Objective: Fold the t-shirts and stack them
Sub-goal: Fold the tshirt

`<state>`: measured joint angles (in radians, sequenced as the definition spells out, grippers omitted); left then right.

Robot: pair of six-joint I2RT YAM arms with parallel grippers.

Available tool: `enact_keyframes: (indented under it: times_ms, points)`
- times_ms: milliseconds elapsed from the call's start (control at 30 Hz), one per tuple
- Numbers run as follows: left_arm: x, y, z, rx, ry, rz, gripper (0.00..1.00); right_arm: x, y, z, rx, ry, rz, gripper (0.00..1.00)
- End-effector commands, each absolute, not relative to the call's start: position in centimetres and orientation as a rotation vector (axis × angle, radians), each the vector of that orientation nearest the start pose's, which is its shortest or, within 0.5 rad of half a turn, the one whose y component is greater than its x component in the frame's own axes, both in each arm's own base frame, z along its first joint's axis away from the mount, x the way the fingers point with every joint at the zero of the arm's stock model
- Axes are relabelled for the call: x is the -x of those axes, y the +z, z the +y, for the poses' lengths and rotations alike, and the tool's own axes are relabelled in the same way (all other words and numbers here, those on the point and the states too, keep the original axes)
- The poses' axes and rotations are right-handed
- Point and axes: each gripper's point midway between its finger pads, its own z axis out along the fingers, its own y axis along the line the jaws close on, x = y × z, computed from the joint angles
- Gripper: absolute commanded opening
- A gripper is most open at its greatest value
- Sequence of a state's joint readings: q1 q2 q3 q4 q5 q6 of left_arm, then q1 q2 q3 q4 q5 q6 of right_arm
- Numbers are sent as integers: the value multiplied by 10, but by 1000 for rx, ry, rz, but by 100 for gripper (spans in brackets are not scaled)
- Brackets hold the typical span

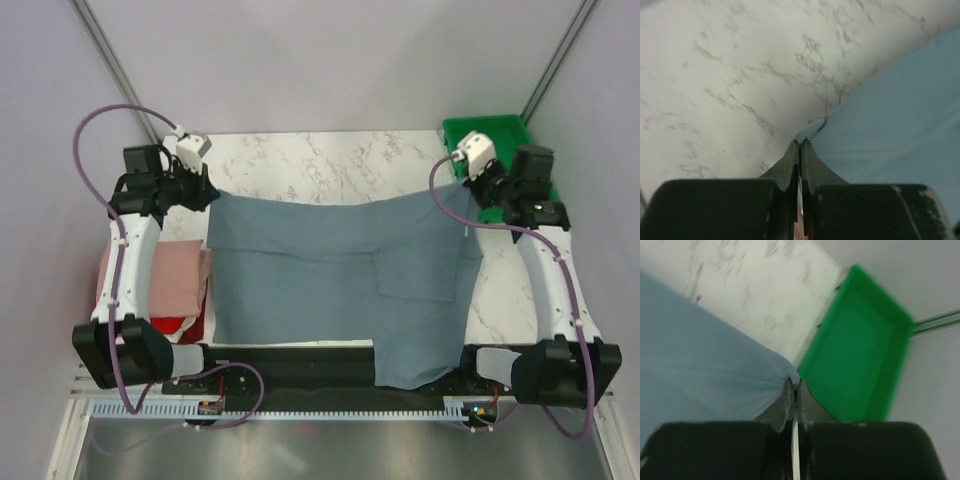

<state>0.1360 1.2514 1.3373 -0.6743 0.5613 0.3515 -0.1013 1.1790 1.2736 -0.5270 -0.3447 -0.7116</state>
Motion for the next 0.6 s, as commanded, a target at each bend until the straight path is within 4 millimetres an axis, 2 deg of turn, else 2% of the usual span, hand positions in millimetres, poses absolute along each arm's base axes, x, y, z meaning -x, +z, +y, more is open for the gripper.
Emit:
enact_keyframes:
  times_ms: [0,33,67,100,133,167,233,267,300,333,367,400,433,467,500,533,567]
  points:
    - [-389,254,-33,-575,-312,1983,2,-393,252,17,908,-68,1794,0]
    - [-402,228,-31,-542,-343,2045,2,-400,237,19,927,-51,1810,0]
    - [-412,219,-29,-531,-345,2060,2,-414,202,20,940,-7,1883,0]
    - [-421,212,-26,-526,-345,2075,2,-429,199,20,939,-14,1877,0]
    - [-430,205,-26,-533,-340,2089,2,-440,189,20,941,1,1898,0]
    - [-447,188,-22,-527,-341,2129,2,-465,173,17,932,9,1943,0]
    - [-465,174,-15,-521,-310,2163,2,-492,160,12,897,14,1988,0]
    - [-481,166,-11,-519,-299,2176,2,-506,131,7,888,23,2052,0]
    - [-489,160,-8,-514,-286,2190,2,-527,144,5,880,-5,2020,0]
    - [-495,157,-8,-521,-280,2191,2,-538,140,2,878,-15,2024,0]
    - [-507,164,-6,-526,-260,2171,2,-549,112,-1,876,-10,2073,0]
    - [-514,145,-4,-519,-255,2209,2,-567,125,-4,875,-39,2042,0]
    - [-524,151,-5,-527,-241,2188,2,-576,100,-7,876,-33,2084,0]
    - [-530,145,-4,-531,-235,2196,2,-592,113,-10,870,-59,2059,0]
    - [-535,129,-2,-530,-224,2227,2,-599,108,-14,862,-80,2069,0]
    - [-540,126,-4,-538,-216,2228,2,-606,88,-17,862,-80,2102,0]
    - [-548,128,-3,-541,-198,2218,2,-619,97,-20,853,-112,2073,0]
